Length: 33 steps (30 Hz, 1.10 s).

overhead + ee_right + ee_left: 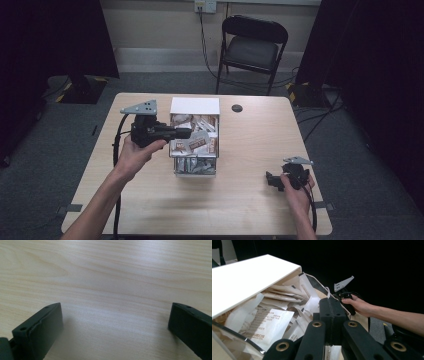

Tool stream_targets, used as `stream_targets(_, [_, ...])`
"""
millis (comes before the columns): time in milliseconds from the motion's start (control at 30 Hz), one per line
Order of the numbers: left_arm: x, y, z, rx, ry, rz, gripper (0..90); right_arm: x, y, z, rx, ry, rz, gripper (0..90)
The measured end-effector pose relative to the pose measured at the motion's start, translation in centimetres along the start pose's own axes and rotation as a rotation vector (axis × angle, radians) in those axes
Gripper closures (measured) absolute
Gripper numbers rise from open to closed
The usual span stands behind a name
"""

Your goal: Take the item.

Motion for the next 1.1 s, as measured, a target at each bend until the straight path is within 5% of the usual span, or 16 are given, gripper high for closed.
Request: stream_targets(1100, [-0.9,2.0,-4.3,-0.062,0.023,0.064,90.0,0.0,0.0,0.0,0.000,0.001,0.001,0.0])
Point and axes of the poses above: each handheld gripper's, and its own axes: z roughly forward along the jaws, y roughly out of its top, x roughly to its left, the point moved 10 cm from there along z, roughly forward along the jaws, and after that the axes turned 3 degrees about y, right-handed, at the moved point
